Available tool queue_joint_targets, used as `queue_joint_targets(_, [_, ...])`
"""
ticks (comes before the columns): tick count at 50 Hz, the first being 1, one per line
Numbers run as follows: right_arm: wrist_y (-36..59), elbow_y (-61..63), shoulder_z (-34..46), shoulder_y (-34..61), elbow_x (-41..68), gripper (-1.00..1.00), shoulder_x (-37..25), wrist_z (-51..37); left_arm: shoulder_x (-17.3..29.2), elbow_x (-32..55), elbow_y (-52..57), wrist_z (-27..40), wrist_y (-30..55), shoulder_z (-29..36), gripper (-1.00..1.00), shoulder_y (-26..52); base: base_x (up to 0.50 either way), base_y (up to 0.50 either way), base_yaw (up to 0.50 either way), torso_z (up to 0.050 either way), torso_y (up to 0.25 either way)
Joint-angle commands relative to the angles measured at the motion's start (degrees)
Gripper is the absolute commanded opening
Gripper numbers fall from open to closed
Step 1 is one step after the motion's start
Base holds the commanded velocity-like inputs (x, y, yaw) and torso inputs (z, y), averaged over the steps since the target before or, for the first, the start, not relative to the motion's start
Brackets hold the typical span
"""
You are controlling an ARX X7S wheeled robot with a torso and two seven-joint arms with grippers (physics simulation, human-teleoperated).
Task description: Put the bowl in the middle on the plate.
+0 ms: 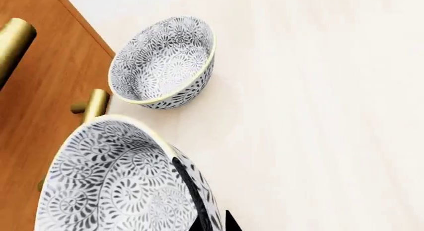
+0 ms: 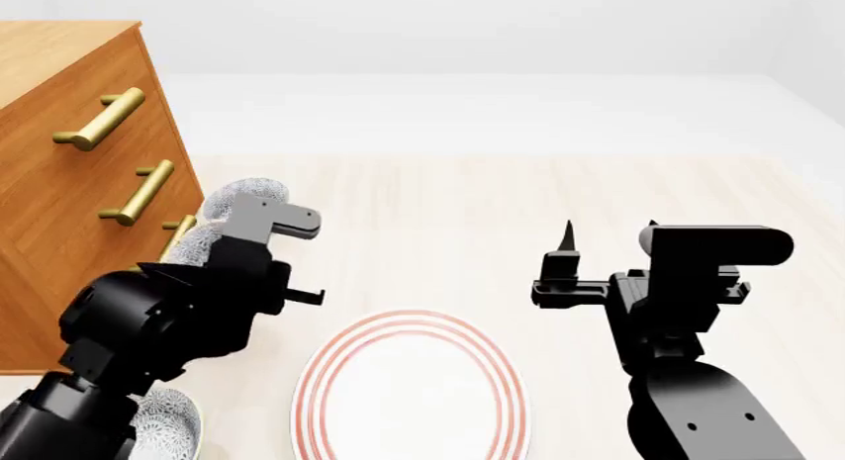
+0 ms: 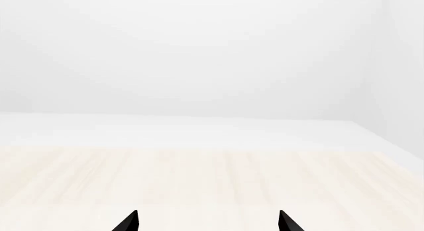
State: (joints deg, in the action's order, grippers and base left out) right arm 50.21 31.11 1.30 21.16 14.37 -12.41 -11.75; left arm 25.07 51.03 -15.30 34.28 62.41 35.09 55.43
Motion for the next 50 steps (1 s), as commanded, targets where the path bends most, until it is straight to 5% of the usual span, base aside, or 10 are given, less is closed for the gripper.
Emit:
queue_joint_targets(1, [0.1, 0.3, -0.1, -0.1, 0.4, 1.0, -0.2, -0.3, 2.6, -2.7, 8.4, 2.9, -1.4, 0.8, -1.0, -0.7, 0.0, 0.0, 0.0, 0.0, 0.0])
queue_joint_targets(22, [-0.3, 0.2, -0.3, -0.2, 1.1, 1.0, -0.7, -0.8, 11.9, -1.0, 48.0, 0.4, 5.2, 14.6, -1.0, -3.7, 0.0, 0.0, 0.0, 0.0, 0.0])
queue_joint_targets(50, [-0.3, 0.3, 0.0, 0.0, 2.0, 1.0, -1.1, -1.5, 9.8, -4.2, 55.8, -2.7, 9.4, 27.4, -1.0, -0.5, 0.0, 0.0, 0.0, 0.0, 0.0])
